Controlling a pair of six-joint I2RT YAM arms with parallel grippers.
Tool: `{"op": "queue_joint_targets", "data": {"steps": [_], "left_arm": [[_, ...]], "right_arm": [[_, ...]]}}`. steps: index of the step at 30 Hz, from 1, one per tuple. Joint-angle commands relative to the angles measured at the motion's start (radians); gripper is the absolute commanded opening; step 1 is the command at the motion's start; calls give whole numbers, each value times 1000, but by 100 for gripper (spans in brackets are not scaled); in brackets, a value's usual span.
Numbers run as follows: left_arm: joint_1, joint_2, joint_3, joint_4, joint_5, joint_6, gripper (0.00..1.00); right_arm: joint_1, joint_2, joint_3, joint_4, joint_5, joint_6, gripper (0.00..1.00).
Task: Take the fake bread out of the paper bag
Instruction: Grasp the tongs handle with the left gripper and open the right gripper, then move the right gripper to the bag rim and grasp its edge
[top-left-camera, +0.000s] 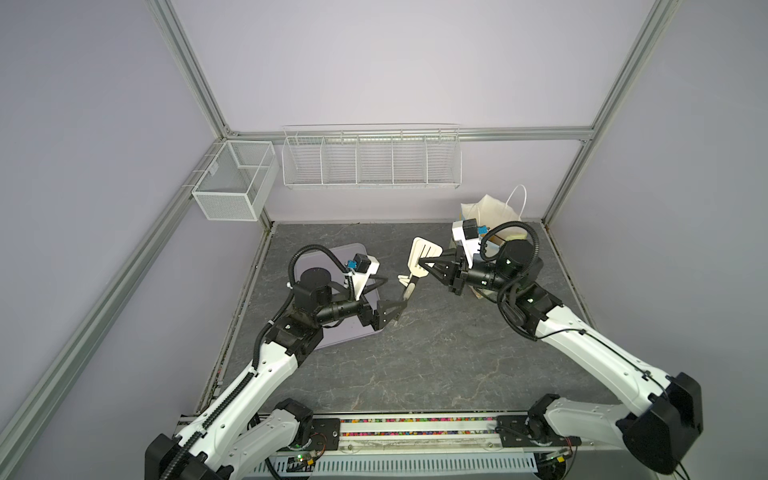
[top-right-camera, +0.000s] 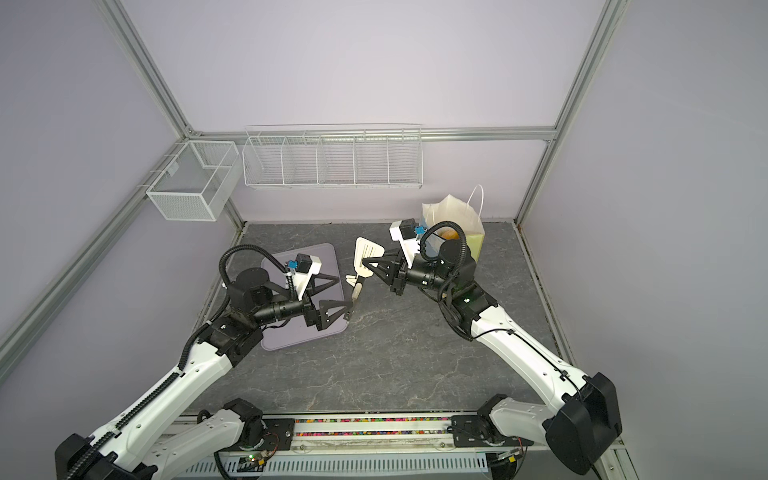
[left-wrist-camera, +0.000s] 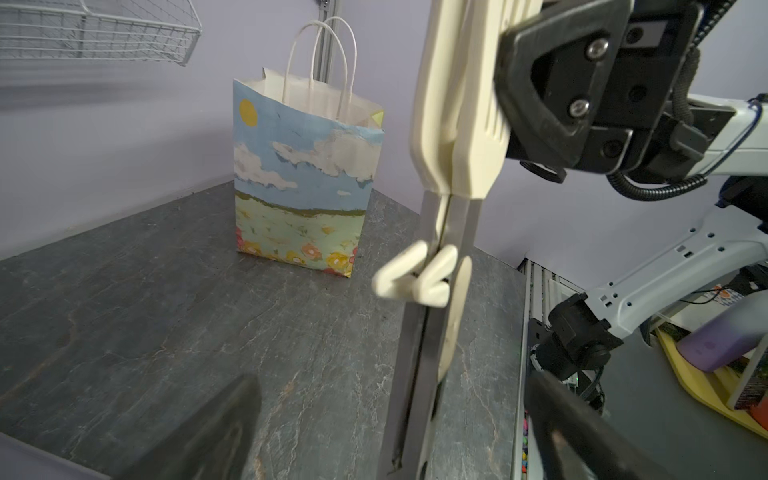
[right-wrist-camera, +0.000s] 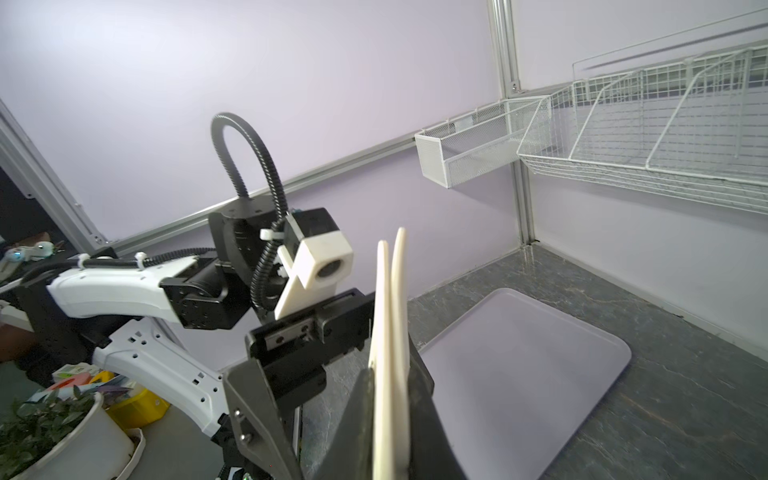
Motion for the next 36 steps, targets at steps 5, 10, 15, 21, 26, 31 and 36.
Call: {"op": "queue_joint_targets", "data": {"steps": [5,10,15,21,26,31,36], "left_arm": [[0,30,15,75,138,21,96],[0,116,69,68,215,-14,80],[0,155,95,96,246,-42,37],[-1,151,71,150,245,-70,37],[-13,174,59,170,257,-83,43],[-18,204,61,226,251,-116,15],[-16,168,63,145,121,-65,0]], "right_arm": [[-3,15,43,148,-86,87,11],[-3,25,48,146,-111,83,11],[-3,38,52,138,-122,85,11],[-3,38,51,140,-107,75,11],[-3,52,58,148,-106,74,11],[-5,72,74,135,-112,70,16],[-50,15,176,-240,43,-116,62]]}}
